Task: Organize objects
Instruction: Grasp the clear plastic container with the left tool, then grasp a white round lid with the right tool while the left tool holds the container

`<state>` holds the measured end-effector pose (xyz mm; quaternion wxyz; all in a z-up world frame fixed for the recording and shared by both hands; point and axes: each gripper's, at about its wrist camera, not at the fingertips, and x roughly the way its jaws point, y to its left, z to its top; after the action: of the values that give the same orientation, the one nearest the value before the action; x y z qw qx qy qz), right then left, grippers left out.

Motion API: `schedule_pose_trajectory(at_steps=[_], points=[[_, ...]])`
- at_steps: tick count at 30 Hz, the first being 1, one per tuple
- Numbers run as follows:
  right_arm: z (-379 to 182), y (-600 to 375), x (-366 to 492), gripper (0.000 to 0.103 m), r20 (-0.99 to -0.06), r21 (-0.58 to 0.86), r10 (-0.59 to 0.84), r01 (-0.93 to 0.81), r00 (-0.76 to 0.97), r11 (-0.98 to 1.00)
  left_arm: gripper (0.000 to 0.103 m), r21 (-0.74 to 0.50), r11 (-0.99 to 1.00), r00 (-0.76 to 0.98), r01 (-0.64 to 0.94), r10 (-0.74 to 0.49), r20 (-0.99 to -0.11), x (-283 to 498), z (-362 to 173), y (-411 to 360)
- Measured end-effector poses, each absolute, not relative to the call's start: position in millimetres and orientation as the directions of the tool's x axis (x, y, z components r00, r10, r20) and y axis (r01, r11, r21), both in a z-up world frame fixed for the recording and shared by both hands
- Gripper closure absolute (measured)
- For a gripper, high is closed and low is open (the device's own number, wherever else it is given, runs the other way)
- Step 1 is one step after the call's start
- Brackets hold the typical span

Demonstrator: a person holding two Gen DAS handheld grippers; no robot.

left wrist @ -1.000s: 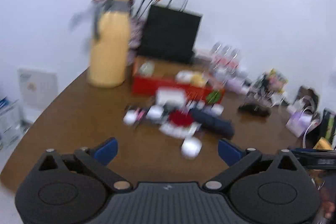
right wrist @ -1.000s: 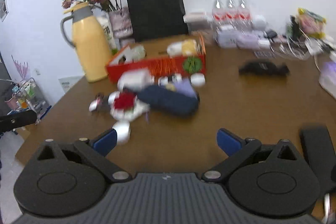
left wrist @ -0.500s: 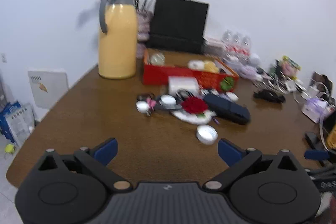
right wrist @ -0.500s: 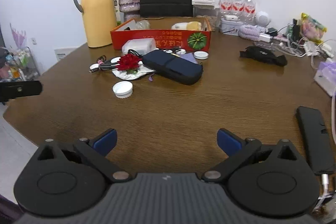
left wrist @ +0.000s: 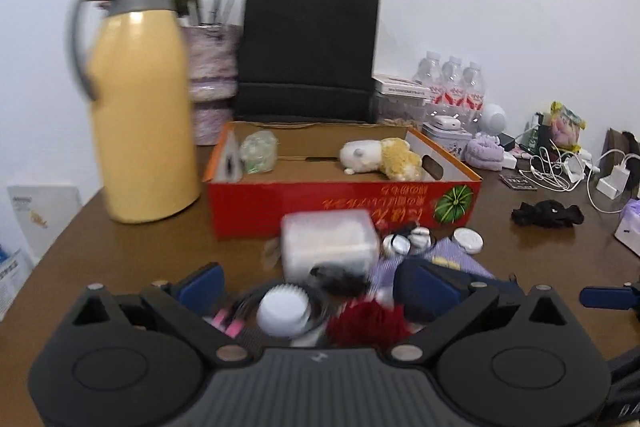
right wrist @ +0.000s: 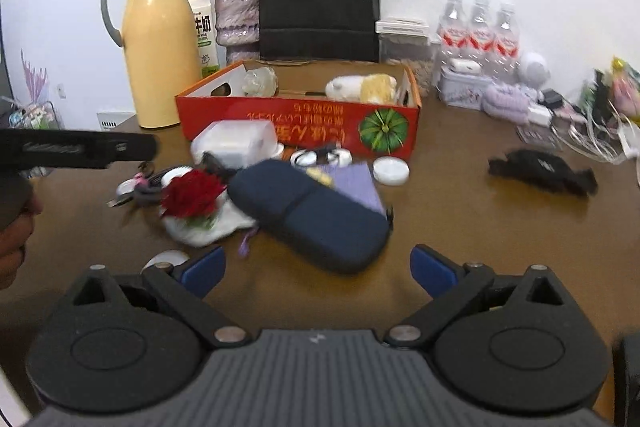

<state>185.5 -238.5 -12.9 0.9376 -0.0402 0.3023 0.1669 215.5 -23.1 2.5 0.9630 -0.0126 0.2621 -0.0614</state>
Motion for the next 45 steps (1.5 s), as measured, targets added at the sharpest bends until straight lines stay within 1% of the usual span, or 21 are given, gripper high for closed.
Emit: schedule_pose_trajectory(at_steps=[3,7,8,10,11,13,16,18,20,22,23,25,30,33,35,36,38,41,43,45], points=[[-20.4,-231.9,217.7,0.003,-0.601,0.004,0.276,-0.343,0.75,0.939,0.001,-0.054,0.989,0.836,0.139,-0.147,-0.529,258.1,-7.3,-32.8],[-26.9,-227.0,246.0,0.003,-0.613,0.01,0.287,-0.355,0.737,0.935,0.001,-0.053,0.992,0.806,0.117,-0.125,-0.578,304.0,-25.4,-39.5],[-28.5,-226.5,251.6,0.003,-0.613,0.02,0.294,-0.358,0.733,0.933,0.003,-0.057,0.992,0.798,0.116,-0.127,-0.589,312.1,-29.9,-39.8],[-31.4,-225.9,263.7,0.003,-0.614,0.034,0.298,-0.353,0.731,0.935,0.011,-0.069,0.991,0.784,0.116,-0.134,-0.606,323.6,-36.9,-40.1],[-32.3,-226.2,269.5,0.003,-0.613,0.041,0.299,-0.349,0.732,0.936,0.019,-0.075,0.99,0.776,0.122,-0.142,-0.614,327.0,-39.9,-39.4],[-32.1,-229.4,282.4,0.003,-0.603,0.062,0.301,-0.333,0.739,0.941,0.021,-0.09,0.989,0.771,0.116,-0.146,-0.62,331.0,-44.0,-37.7],[-32.1,-237.7,305.9,0.005,-0.591,0.052,0.252,-0.275,0.767,0.96,0.021,-0.098,0.987,0.772,0.125,-0.159,-0.615,330.7,-44.1,-36.3],[-37.1,-244.5,326.4,0.016,-0.592,0.037,0.198,-0.219,0.781,0.975,0.021,-0.11,0.985,0.775,0.133,-0.172,-0.609,329.9,-43.2,-34.9],[-45.5,-248.2,347.1,0.044,-0.623,0.01,0.142,-0.174,0.769,0.985,0.021,-0.1,0.985,0.781,0.14,-0.172,-0.6,328.5,-42.7,-36.2],[-52.6,-248.0,358.3,0.051,-0.643,0.001,0.141,-0.183,0.753,0.983,0.021,-0.091,0.986,0.786,0.143,-0.169,-0.595,328.0,-42.2,-36.9],[-55.8,-248.3,359.5,0.057,-0.65,0.015,0.155,-0.191,0.744,0.982,0.021,-0.092,0.985,0.788,0.143,-0.17,-0.591,327.4,-41.4,-36.5],[-57.4,-248.1,357.1,0.063,-0.639,0.038,0.176,-0.198,0.749,0.979,0.021,-0.087,0.986,0.793,0.14,-0.164,-0.587,326.3,-39.3,-36.2],[-57.1,-241.4,351.7,0.064,-0.633,-0.004,0.16,-0.21,0.758,0.978,0.021,-0.072,0.985,0.824,0.154,-0.168,-0.542,316.9,-28.3,-38.5],[-51.7,-240.1,346.6,0.064,-0.62,-0.013,0.145,-0.194,0.771,0.981,0.021,-0.036,0.991,0.845,0.13,-0.13,-0.518,306.2,-12.5,-41.8],[-38.7,-239.6,331.0,0.064,-0.584,-0.062,0.092,-0.157,0.806,0.986,0.021,-0.024,0.993,0.87,0.119,-0.116,-0.479,288.0,6.7,-38.8],[-30.3,-240.9,320.5,0.064,-0.561,-0.066,0.088,-0.151,0.823,0.986,0.021,-0.019,0.993,0.88,0.115,-0.111,-0.461,276.2,17.0,-36.5],[-12.3,-246.6,293.1,0.064,-0.536,-0.024,0.127,-0.165,0.835,0.986,0.021,-0.013,0.994,0.895,0.108,-0.103,-0.434,246.4,37.2,-30.4],[7.4,-252.4,243.3,0.064,-0.517,0.031,0.194,-0.208,0.834,0.978,0.021,-0.023,0.994,0.901,0.106,-0.106,-0.42,190.9,53.9,-21.2],[13.7,-251.5,202.0,0.064,-0.508,0.039,0.224,-0.238,0.832,0.971,0.021,-0.027,0.995,0.899,0.097,-0.099,-0.428,150.9,54.4,-16.8],[13.0,-249.8,159.8,0.063,-0.512,0.061,0.263,-0.27,0.818,0.961,0.021,-0.06,0.996,0.888,0.069,-0.089,-0.451,111.9,47.8,-11.3]])
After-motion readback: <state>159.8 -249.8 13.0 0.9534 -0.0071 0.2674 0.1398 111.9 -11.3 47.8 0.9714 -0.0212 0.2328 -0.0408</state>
